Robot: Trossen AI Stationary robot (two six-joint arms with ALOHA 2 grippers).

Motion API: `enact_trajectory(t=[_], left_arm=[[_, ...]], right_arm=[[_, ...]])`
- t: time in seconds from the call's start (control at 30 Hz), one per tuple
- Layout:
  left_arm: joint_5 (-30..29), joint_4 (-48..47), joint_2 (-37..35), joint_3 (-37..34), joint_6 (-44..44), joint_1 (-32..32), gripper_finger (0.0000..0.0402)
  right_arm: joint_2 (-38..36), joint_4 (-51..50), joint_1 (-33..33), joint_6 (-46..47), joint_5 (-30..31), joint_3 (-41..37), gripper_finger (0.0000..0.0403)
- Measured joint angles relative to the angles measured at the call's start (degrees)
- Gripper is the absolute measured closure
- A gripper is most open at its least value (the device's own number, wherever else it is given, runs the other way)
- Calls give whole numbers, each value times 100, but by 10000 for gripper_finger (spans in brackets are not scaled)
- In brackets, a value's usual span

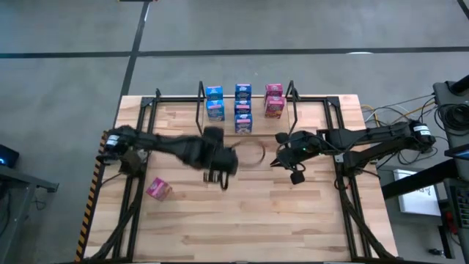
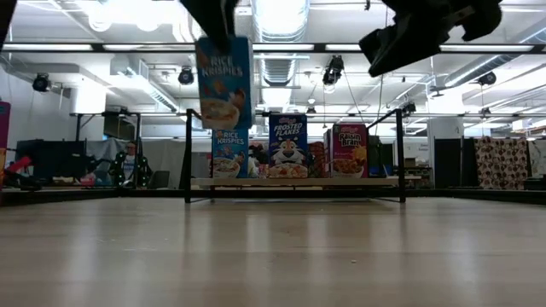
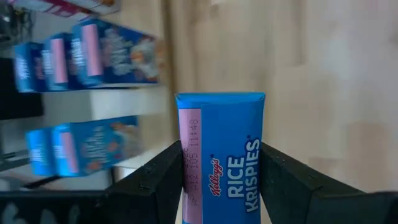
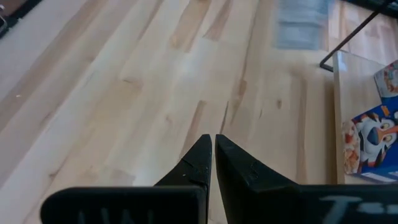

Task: Stack cereal on shelf
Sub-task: Put the blue cereal box on the shelf aligned with the other blue cereal box

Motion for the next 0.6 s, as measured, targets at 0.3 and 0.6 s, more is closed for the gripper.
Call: enact_trajectory(t=[0.3,0.6], left_arm=[[617,31,-13,-3,1275,1325,234],[1267,392,-7,-9,1908,2188,234]], right_arm=[[-482,45,217,95,-4,-257,390],[-591,46,352,295,-4,-339,390]])
